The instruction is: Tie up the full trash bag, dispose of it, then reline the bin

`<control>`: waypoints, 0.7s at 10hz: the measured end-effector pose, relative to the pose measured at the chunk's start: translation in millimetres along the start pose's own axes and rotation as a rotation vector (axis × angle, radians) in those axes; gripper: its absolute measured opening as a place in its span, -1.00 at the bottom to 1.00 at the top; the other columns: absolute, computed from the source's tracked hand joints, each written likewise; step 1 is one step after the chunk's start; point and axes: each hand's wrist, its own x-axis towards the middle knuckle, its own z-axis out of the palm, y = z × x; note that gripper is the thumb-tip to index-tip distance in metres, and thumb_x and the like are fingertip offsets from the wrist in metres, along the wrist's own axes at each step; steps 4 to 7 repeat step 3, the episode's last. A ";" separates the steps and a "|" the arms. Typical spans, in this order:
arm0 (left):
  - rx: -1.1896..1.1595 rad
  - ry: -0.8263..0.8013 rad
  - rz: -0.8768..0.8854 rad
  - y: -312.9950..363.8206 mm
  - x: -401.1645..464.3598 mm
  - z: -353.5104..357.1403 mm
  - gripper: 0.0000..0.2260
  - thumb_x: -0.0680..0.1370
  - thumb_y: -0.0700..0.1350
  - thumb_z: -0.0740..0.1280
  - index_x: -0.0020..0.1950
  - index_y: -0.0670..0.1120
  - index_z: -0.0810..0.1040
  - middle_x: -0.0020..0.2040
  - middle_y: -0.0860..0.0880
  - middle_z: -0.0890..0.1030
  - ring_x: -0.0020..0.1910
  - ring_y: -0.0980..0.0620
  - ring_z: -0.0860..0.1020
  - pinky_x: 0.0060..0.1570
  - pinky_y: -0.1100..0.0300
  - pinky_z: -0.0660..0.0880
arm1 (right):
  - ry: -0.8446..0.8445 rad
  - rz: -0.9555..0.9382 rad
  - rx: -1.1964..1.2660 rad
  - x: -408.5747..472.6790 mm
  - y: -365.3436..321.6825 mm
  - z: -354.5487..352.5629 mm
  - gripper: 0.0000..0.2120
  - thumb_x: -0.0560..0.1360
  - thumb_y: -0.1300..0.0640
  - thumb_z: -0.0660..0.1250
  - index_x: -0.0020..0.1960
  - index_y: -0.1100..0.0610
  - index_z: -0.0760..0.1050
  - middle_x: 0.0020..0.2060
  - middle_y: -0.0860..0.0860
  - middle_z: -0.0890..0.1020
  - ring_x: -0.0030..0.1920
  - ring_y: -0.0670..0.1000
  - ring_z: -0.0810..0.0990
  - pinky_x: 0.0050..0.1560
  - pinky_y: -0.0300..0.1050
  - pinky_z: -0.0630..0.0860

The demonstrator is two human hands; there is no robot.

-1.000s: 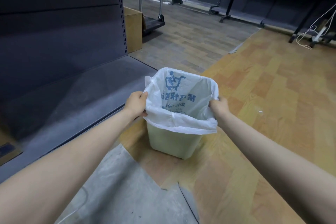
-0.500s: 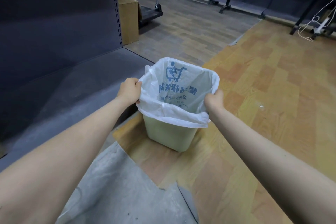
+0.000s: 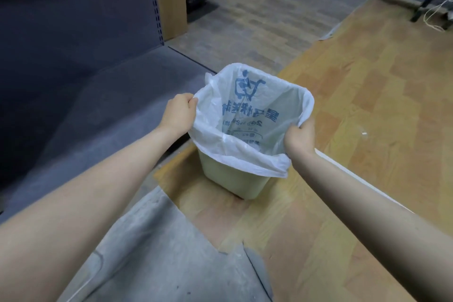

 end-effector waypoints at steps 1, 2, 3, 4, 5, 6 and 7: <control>0.166 -0.100 -0.029 5.8 4.0 -11.3 -0.65 0.64 -0.07 0.07 -0.36 -0.08 0.29 -0.34 -0.07 0.39 -0.24 -0.14 0.37 -0.25 0.10 0.28 | -0.051 0.078 -0.096 -4.6 -8.8 -5.7 -0.61 0.49 0.25 0.02 0.31 0.19 0.24 0.11 0.04 0.41 0.07 0.07 0.43 0.08 0.02 0.44; 0.249 -0.206 -0.162 24.0 -5.9 -28.9 -0.57 0.65 0.08 0.06 0.43 -0.10 0.34 0.42 -0.15 0.37 0.41 -0.17 0.31 0.31 0.00 0.32 | -0.111 0.063 -0.254 -19.6 -27.8 -23.6 -0.61 0.49 0.11 0.12 0.29 0.21 0.28 0.21 0.09 0.46 0.17 0.16 0.49 0.15 0.06 0.44; 0.307 -0.212 -0.171 48.3 -18.9 -51.2 -0.44 0.63 0.14 0.07 0.55 -0.08 0.09 0.52 -0.13 0.20 0.50 -0.13 0.18 0.41 -0.01 0.22 | -0.169 0.094 -0.474 -33.9 -52.1 -52.7 -0.45 0.61 0.01 0.11 0.50 0.20 0.06 0.45 0.16 0.27 0.41 0.19 0.31 0.34 0.07 0.28; 0.307 -0.212 -0.171 48.3 -18.9 -51.2 -0.44 0.63 0.14 0.07 0.55 -0.08 0.09 0.52 -0.13 0.20 0.50 -0.13 0.18 0.41 -0.01 0.22 | -0.169 0.094 -0.474 -33.9 -52.1 -52.7 -0.45 0.61 0.01 0.11 0.50 0.20 0.06 0.45 0.16 0.27 0.41 0.19 0.31 0.34 0.07 0.28; 0.307 -0.212 -0.171 48.3 -18.9 -51.2 -0.44 0.63 0.14 0.07 0.55 -0.08 0.09 0.52 -0.13 0.20 0.50 -0.13 0.18 0.41 -0.01 0.22 | -0.169 0.094 -0.474 -33.9 -52.1 -52.7 -0.45 0.61 0.01 0.11 0.50 0.20 0.06 0.45 0.16 0.27 0.41 0.19 0.31 0.34 0.07 0.28; 0.307 -0.212 -0.171 48.3 -18.9 -51.2 -0.44 0.63 0.14 0.07 0.55 -0.08 0.09 0.52 -0.13 0.20 0.50 -0.13 0.18 0.41 -0.01 0.22 | -0.169 0.094 -0.474 -33.9 -52.1 -52.7 -0.45 0.61 0.01 0.11 0.50 0.20 0.06 0.45 0.16 0.27 0.41 0.19 0.31 0.34 0.07 0.28; 0.307 -0.212 -0.171 48.3 -18.9 -51.2 -0.44 0.63 0.14 0.07 0.55 -0.08 0.09 0.52 -0.13 0.20 0.50 -0.13 0.18 0.41 -0.01 0.22 | -0.169 0.094 -0.474 -33.9 -52.1 -52.7 -0.45 0.61 0.01 0.11 0.50 0.20 0.06 0.45 0.16 0.27 0.41 0.19 0.31 0.34 0.07 0.28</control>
